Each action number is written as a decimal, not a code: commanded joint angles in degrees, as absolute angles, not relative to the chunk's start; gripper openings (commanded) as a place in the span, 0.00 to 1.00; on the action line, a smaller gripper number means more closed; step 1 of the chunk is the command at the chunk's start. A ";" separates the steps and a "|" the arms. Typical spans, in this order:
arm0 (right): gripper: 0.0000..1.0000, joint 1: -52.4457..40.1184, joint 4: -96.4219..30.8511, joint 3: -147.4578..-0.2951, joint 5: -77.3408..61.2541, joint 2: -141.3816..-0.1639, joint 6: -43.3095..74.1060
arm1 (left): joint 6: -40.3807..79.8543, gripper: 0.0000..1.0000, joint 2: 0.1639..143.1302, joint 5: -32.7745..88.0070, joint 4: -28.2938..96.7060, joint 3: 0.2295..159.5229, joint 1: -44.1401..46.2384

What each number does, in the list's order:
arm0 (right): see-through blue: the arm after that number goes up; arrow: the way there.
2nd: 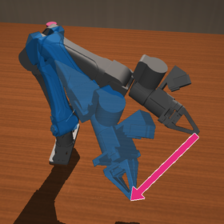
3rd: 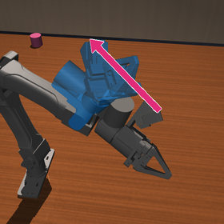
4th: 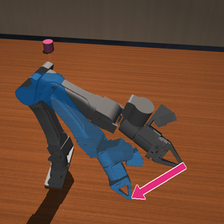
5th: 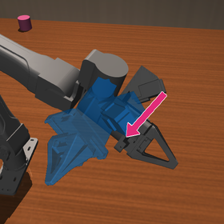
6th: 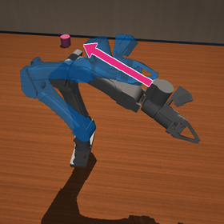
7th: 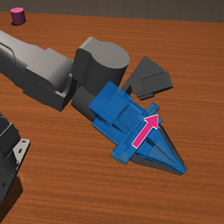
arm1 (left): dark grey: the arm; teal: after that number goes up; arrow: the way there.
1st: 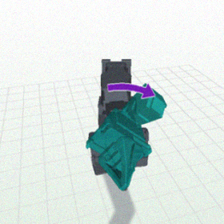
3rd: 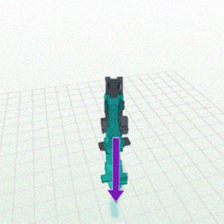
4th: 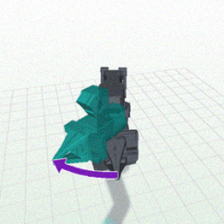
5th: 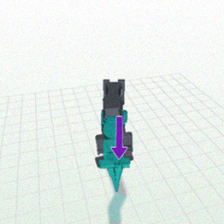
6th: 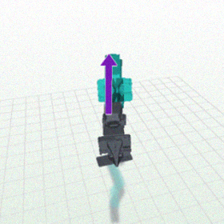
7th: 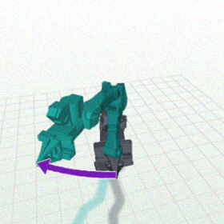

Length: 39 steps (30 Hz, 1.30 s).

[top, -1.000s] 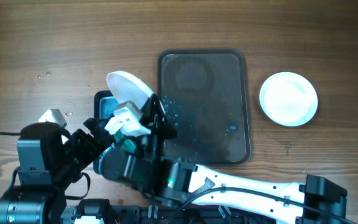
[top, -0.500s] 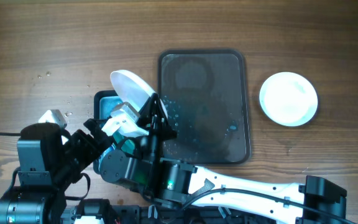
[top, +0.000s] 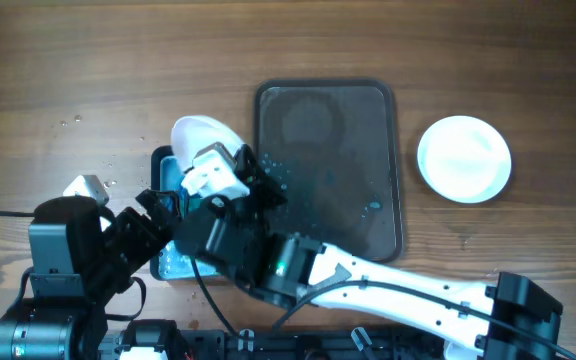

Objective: Clean dirty plates on tray and stack at the side
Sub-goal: 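Lift the plate with the right gripper and tilt it over the basin, then carry the plate right and stack it on the plate pile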

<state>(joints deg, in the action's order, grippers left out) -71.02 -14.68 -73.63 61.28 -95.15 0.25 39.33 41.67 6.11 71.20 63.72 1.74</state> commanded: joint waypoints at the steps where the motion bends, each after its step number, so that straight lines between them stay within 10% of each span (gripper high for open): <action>1: 0.04 -68.58 -20.78 -74.63 53.43 -94.56 14.59 | 39.24 1.00 41.63 7.22 71.00 64.20 1.74; 17: 0.04 -22.61 -35.70 -74.63 -10.22 -80.58 31.70 | 39.24 1.00 41.63 7.22 71.00 64.20 1.74; 27: 0.04 12.58 -50.87 -74.32 -11.38 -86.13 26.96 | 39.24 1.00 41.63 7.22 71.00 64.20 1.74; 39: 0.04 23.05 -54.39 -71.66 -4.43 -101.03 27.14 | 39.24 1.00 41.63 7.22 71.00 64.20 1.74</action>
<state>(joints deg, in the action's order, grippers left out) 21.96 -53.58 -71.99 -8.14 -98.76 28.01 39.33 41.67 6.35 71.18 63.72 1.76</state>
